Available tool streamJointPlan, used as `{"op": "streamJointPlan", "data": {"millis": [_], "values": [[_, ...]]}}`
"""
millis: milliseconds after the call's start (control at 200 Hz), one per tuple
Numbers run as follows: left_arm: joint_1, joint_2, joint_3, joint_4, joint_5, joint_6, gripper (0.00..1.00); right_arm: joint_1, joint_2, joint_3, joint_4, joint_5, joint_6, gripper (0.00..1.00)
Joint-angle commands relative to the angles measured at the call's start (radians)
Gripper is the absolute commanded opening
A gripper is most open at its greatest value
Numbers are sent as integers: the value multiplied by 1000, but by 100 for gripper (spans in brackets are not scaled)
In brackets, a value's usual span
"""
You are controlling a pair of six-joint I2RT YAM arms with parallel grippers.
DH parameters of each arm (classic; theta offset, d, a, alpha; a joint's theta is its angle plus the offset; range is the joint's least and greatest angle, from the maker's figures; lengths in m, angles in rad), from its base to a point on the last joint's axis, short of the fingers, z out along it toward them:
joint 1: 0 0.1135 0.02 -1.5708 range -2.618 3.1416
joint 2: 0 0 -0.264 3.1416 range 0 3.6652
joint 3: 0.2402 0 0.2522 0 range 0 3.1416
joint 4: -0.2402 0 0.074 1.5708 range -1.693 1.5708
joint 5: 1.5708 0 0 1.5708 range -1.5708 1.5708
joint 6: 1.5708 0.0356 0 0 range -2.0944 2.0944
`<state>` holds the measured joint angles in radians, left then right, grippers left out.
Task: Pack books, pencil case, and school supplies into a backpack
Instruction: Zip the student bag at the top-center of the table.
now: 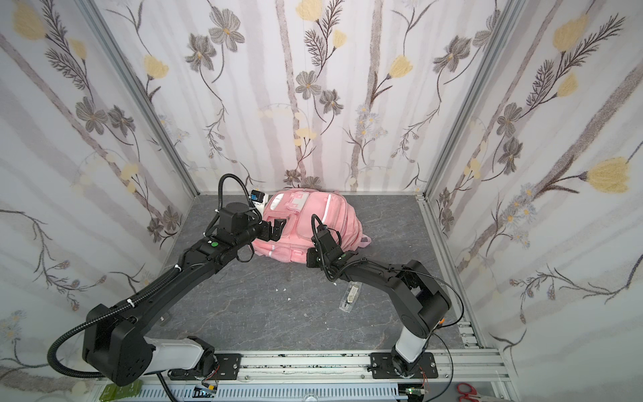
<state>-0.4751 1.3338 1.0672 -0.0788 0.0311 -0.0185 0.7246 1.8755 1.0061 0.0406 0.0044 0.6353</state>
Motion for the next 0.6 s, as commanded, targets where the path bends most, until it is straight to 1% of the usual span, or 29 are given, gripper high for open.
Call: {"op": "streamJointPlan", "data": {"millis": [0,95,295,405,495,595], "values": [[1,-7,-6,22,12,7,100,-9,20,32,15,-4,18,29],[0,-6,3,6,3,10,100,-9,16,57,-42,12,7,31],[1,19,29,2,-5,20,100,-12,-100,-5,-52,-4,23,31],[1,32,33,6,-3,18,100,-13,-140,-21,-74,10,27,32],[0,40,33,11,-2,13,100,-14,-126,-44,-58,5,29,33],[0,42,36,11,0,12,100,-15,-76,-28,-57,-20,31,33]]}}
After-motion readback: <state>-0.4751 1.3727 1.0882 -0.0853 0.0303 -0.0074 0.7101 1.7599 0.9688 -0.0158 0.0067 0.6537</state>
